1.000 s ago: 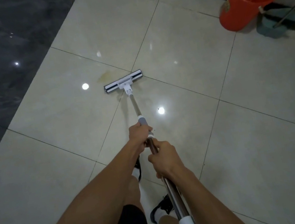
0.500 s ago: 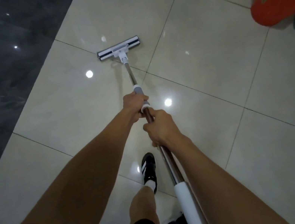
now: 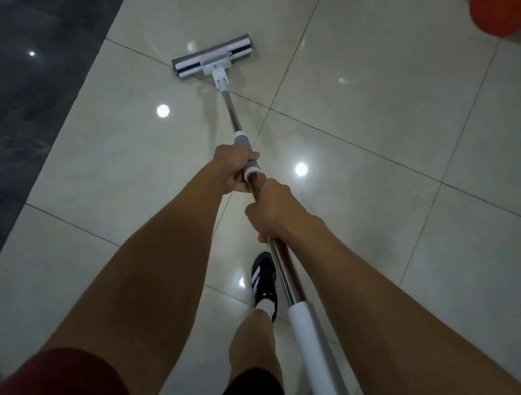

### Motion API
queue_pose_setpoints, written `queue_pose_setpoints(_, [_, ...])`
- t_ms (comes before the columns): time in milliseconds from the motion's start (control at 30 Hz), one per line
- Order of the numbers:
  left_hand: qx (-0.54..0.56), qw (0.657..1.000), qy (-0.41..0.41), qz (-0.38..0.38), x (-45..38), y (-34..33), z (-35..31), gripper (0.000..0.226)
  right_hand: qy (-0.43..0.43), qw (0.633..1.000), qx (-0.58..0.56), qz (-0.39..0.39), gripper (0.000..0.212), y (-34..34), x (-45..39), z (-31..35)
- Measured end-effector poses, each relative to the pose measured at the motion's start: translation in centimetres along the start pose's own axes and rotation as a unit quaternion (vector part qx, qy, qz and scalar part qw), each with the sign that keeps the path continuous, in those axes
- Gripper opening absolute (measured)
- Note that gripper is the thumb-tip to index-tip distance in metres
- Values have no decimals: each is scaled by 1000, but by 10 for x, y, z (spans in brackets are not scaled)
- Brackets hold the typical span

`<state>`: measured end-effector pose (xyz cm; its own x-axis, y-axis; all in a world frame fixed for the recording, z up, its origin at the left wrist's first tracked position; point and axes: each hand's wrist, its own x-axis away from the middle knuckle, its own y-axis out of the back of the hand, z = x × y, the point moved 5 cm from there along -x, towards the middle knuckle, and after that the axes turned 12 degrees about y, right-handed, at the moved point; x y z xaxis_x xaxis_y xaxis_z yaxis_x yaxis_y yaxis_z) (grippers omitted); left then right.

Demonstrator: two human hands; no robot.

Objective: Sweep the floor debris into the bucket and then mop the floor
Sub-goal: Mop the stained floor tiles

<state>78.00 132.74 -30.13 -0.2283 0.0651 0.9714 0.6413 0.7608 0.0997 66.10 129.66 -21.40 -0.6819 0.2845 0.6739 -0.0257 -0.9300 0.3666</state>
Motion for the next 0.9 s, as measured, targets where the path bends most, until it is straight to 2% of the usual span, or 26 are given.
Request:
queue_pose_setpoints(100, [-25,1000,7,0,18,-15,46,42,-7,999,46,14,56,-8,46,-23])
queue_pose_setpoints(333, [-54,998,17,-3,80,-72,187,25,-15,999,37,12,42,-46,179,-109])
queue_pose_setpoints(467, [-74,997,18,-6,106,-100,269,29,-17,1000,18,12,45,-68,258,-151])
queue_pose_setpoints(667, [-20,999,-16,-20,149,-136,361,23,-17,997,-38,-60,54,-97,348,-209])
queue_pose_setpoints(900, [-49,998,-36,-30,170,-173,425,13,-27,996,-23,-87,68,-107,418,-243])
